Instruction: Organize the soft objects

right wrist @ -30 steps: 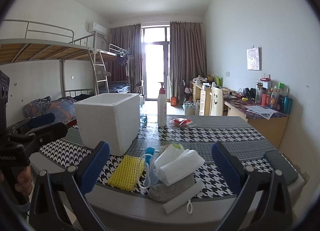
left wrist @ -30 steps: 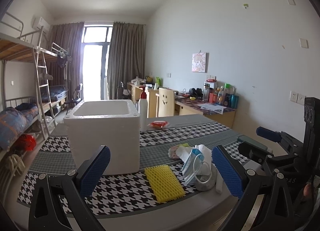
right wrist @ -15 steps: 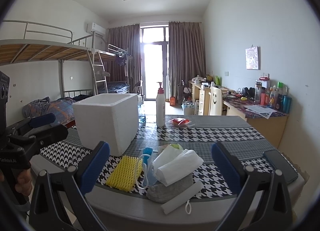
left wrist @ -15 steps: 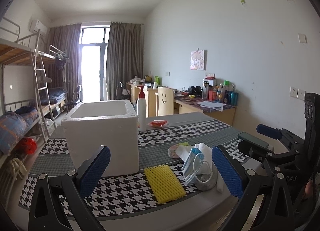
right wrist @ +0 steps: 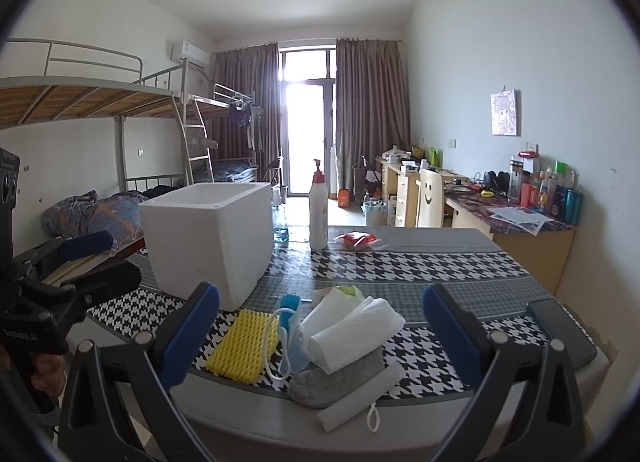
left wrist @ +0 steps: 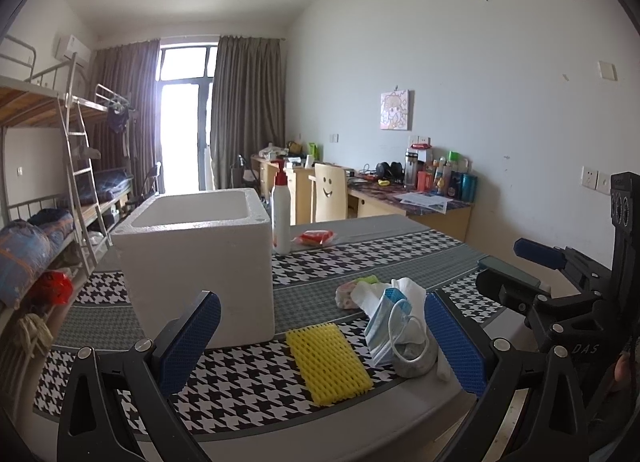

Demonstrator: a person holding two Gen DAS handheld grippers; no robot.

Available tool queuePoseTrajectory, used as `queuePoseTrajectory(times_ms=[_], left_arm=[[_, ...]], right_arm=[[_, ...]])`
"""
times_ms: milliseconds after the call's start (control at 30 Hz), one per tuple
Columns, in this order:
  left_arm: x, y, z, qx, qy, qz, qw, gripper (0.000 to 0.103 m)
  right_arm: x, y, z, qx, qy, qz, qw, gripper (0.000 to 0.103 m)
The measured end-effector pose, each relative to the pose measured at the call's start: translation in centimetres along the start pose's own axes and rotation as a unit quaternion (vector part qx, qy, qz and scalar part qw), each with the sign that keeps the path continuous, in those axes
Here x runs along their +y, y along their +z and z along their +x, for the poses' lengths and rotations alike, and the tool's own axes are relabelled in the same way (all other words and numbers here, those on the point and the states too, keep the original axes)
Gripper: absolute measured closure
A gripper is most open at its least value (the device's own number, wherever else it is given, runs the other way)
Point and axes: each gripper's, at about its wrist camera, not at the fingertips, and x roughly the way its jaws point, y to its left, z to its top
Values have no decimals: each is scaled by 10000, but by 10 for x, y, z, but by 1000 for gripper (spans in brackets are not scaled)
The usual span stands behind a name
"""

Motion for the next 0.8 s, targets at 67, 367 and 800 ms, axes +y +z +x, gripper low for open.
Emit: queuePoseTrajectory(times_ms=[67,367,800], left_arm=[[0,0,3,30,8,4,10000,1],[0,-6,26,327,-31,-40,9995,1],[0,-21,64,766,-10,-96,9970,1]], right_arm=[[-1,0,2,12,-11,-3,10000,0],[-6,-2,14,208,-51,16,9998,0],[-16,-11,39,622,-103,136,9979,0]])
